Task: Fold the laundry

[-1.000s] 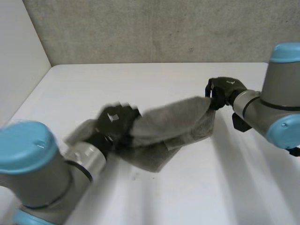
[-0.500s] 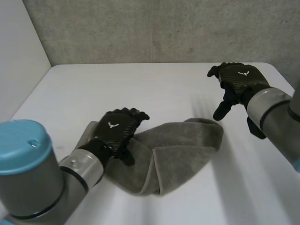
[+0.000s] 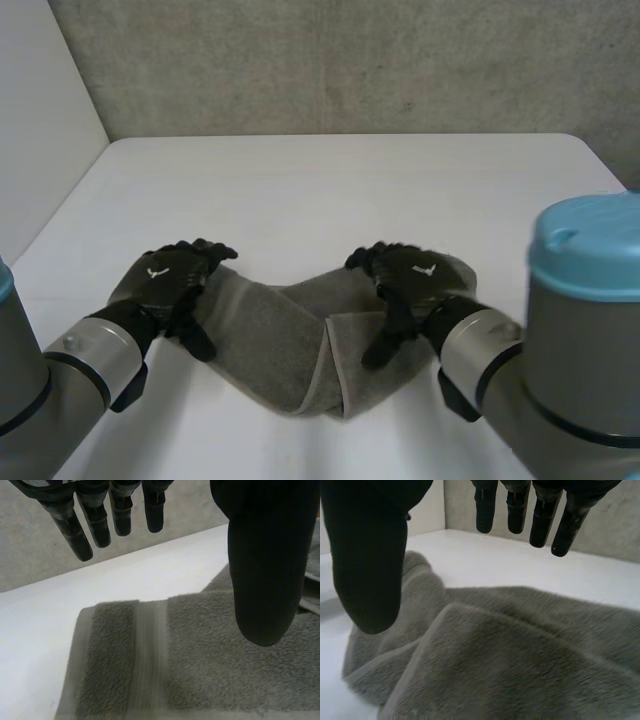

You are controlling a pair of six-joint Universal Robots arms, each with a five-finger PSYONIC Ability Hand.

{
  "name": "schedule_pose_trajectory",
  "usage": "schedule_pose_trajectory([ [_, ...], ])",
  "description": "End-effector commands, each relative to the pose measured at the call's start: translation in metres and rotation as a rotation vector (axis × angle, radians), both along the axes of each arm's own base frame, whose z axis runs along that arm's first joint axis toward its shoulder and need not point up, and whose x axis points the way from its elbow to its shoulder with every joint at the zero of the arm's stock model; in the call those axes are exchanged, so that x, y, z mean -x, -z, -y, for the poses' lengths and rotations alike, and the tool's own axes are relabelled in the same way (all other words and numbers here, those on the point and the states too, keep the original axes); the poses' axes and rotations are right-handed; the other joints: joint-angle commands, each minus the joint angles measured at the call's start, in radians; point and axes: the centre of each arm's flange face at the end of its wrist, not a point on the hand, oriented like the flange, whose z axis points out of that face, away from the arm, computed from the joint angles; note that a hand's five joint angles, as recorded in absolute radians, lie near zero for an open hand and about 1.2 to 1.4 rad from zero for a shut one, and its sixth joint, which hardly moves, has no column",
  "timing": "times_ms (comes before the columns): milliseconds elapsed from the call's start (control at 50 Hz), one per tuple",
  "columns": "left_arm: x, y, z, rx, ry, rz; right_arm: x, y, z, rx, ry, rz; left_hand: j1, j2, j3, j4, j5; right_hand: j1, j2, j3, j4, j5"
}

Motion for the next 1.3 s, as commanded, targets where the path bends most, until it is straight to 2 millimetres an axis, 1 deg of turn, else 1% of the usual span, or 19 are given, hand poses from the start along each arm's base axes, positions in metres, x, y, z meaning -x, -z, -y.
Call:
schedule_pose_trajectory([
  [20,-0.01,0.002,0.013,0.002,-0.05,-0.003,-0.022,0.025,0.006,-0.059,0.018,0.008,0.023,0.034,0.032,0.034,0.033,0.072,0.044,0.073,0.052,0.061],
  [140,-0.015,0.006,0.019,-0.02,-0.055,-0.034,-0.04,0.039,0.01,-0.051,0.05,0.029,0.026,0.037,0.035,0.037,0.036,0.074,0.047,0.076,0.055,0.064],
  [300,-0.017,0.016,0.021,-0.096,-0.059,-0.107,-0.054,0.059,0.016,-0.014,0.085,0.027,0.028,0.04,0.038,0.04,0.039,0.086,0.058,0.088,0.067,0.076],
  [480,-0.017,0.022,0.018,-0.121,-0.058,-0.102,-0.059,0.076,0.018,0.005,0.11,-0.015,0.028,0.04,0.038,0.04,0.039,0.154,0.126,0.156,0.134,0.143],
  [560,-0.017,0.022,0.016,-0.125,-0.052,-0.102,-0.055,0.079,0.026,0.101,0.167,-0.078,0.028,0.04,0.038,0.04,0.039,0.274,0.246,0.276,0.254,0.263],
  [700,-0.017,0.021,0.015,-0.122,-0.054,-0.103,-0.04,0.069,0.037,0.251,0.24,-0.203,0.026,0.037,0.035,0.037,0.036,0.397,0.37,0.399,0.378,0.387],
  [740,-0.017,0.021,0.015,-0.122,-0.054,-0.103,-0.031,0.051,0.036,0.295,0.25,-0.203,0.026,0.037,0.035,0.037,0.036,0.395,0.367,0.396,0.375,0.384],
  [800,-0.017,0.021,0.015,-0.122,-0.054,-0.103,-0.025,0.039,0.034,0.318,0.251,-0.19,0.026,0.037,0.035,0.037,0.036,0.394,0.367,0.396,0.375,0.384],
  [920,-0.015,0.022,0.013,-0.124,-0.045,-0.102,-0.021,0.038,0.029,0.31,0.222,-0.197,0.026,0.037,0.035,0.037,0.036,0.43,0.402,0.432,0.41,0.419],
  [1000,-0.015,0.022,0.012,-0.127,-0.042,-0.1,-0.019,0.048,0.023,0.289,0.186,-0.216,0.023,0.034,0.032,0.034,0.033,0.678,0.65,0.68,0.659,0.668],
  [1020,-0.015,0.022,0.011,-0.13,-0.039,-0.1,-0.019,0.048,0.023,0.289,0.186,-0.216,0.023,0.034,0.032,0.034,0.033,0.679,0.652,0.681,0.66,0.669],
  [1060,-0.014,0.023,0.01,-0.133,-0.038,-0.099,-0.017,0.054,0.023,0.274,0.173,-0.224,0.023,0.034,0.032,0.034,0.033,1.018,0.99,1.02,0.999,1.008],
  [1080,-0.014,0.024,0.008,-0.139,-0.029,-0.098,-0.017,0.054,0.023,0.273,0.173,-0.224,0.023,0.034,0.032,0.034,0.033,1.02,0.992,1.022,1.0,1.009],
  [1100,-0.014,0.024,0.008,-0.14,-0.029,-0.098,-0.015,0.056,0.026,0.266,0.174,-0.227,0.023,0.034,0.032,0.034,0.033,1.161,1.133,1.163,1.142,1.151],
  [1200,-0.007,0.025,-0.001,-0.156,0.032,-0.104,-0.013,0.053,0.032,0.258,0.156,-0.217,0.011,0.023,0.021,0.022,0.021,1.163,1.135,1.165,1.143,1.152],
  [1240,-0.005,0.025,-0.004,-0.159,0.052,-0.106,-0.013,0.04,0.038,0.282,0.164,-0.183,0.005,0.017,0.015,0.016,0.016,1.163,1.135,1.165,1.143,1.152],
  [1260,-0.003,0.025,-0.006,-0.16,0.072,-0.108,-0.013,0.04,0.038,0.282,0.164,-0.183,0.002,0.014,0.012,0.013,0.013,1.163,1.135,1.165,1.143,1.152],
  [1280,-0.003,0.025,-0.006,-0.16,0.072,-0.108,-0.013,0.027,0.04,0.309,0.171,-0.158,0.002,0.014,0.012,0.013,0.013,1.163,1.135,1.165,1.143,1.152],
  [1300,-0.001,0.024,-0.008,-0.161,0.088,-0.11,-0.013,0.027,0.04,0.309,0.171,-0.158,0.002,0.014,0.012,0.013,0.013,1.163,1.135,1.165,1.143,1.152],
])
